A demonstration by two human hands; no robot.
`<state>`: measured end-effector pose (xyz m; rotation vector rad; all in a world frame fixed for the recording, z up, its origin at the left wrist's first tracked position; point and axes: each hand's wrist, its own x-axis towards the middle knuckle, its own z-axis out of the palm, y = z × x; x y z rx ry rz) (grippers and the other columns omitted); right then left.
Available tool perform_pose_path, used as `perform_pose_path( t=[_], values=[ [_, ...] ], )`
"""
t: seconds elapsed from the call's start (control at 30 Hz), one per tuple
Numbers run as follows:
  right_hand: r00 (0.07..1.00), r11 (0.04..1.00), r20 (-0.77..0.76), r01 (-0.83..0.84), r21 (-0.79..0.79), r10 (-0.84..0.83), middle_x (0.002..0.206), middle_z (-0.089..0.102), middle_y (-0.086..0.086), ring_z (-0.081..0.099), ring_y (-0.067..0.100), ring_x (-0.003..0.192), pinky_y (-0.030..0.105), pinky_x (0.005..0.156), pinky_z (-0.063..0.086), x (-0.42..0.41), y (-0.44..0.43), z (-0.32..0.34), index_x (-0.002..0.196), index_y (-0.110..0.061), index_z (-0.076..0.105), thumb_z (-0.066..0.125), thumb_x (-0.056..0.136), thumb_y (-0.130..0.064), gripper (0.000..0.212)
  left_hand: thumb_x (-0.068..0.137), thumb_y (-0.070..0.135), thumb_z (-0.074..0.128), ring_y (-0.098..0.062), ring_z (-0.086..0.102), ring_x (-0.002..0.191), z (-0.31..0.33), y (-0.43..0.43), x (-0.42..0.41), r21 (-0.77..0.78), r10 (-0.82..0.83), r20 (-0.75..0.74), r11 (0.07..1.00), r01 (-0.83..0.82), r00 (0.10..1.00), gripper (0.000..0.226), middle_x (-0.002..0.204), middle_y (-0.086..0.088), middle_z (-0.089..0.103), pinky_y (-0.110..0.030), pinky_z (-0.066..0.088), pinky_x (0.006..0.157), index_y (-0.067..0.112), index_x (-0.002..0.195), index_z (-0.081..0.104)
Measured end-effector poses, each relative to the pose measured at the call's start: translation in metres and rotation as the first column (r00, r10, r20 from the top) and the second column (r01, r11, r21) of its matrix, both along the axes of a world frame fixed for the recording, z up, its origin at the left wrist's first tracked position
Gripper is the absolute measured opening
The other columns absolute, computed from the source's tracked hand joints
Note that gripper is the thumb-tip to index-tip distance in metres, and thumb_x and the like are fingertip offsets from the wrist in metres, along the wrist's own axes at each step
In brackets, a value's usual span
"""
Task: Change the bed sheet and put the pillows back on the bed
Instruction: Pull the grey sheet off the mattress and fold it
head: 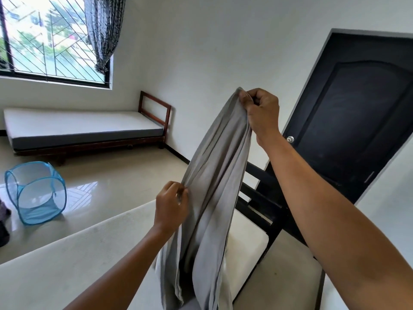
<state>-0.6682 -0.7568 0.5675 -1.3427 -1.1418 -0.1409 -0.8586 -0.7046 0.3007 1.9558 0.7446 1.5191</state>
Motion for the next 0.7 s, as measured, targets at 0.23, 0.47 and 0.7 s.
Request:
perform_pose_path(
  t=[0.23,0.47,0.7],
  values=[
    [0.988,0.998,-0.141,0.058,-0.033,-0.063,0.072,0.066,0.000,0.057,0.012,0.071,0.035,0.072,0.050,0.036,0.000,-0.024,0.078,-0.009,0.074,0.080,0.087,-0.037,0.030,0.086,0.006,0.075,-0.014,0.059,0.063,-0.011,-0.005,-0.017,-0.137,-0.045,-0.035,0.990,0.039,0.998,0.021,0.072,0.006,0.062,-0.034,0.054,0.058,0.018,0.089,0.058],
    [0.958,0.953,0.000,0.285,-0.100,-0.287,0.070,0.059,-0.009,0.052,0.003,0.062,0.023,0.064,0.045,0.041,-0.003,-0.035,0.082,-0.014,0.064,0.066,0.097,-0.044,0.033,0.095,0.016,0.068,-0.014,0.066,0.073,0.029,0.013,-0.024,-0.349,-0.005,-0.049,0.937,-0.012,0.999,0.010,0.078,0.006,0.070,-0.036,0.057,0.069,0.021,0.087,0.073],
    [0.991,0.892,0.057,-0.084,-0.445,0.122,0.090,0.076,0.009,0.068,0.015,0.082,0.040,0.082,0.058,0.025,-0.021,-0.067,0.100,-0.026,0.075,0.077,0.091,-0.031,0.011,0.093,0.027,0.071,-0.007,0.053,0.054,0.105,0.033,-0.010,-0.205,-0.154,-0.083,0.970,0.134,0.985,0.019,0.065,0.002,0.067,-0.032,0.048,0.058,0.017,0.077,0.075]
  ],
)
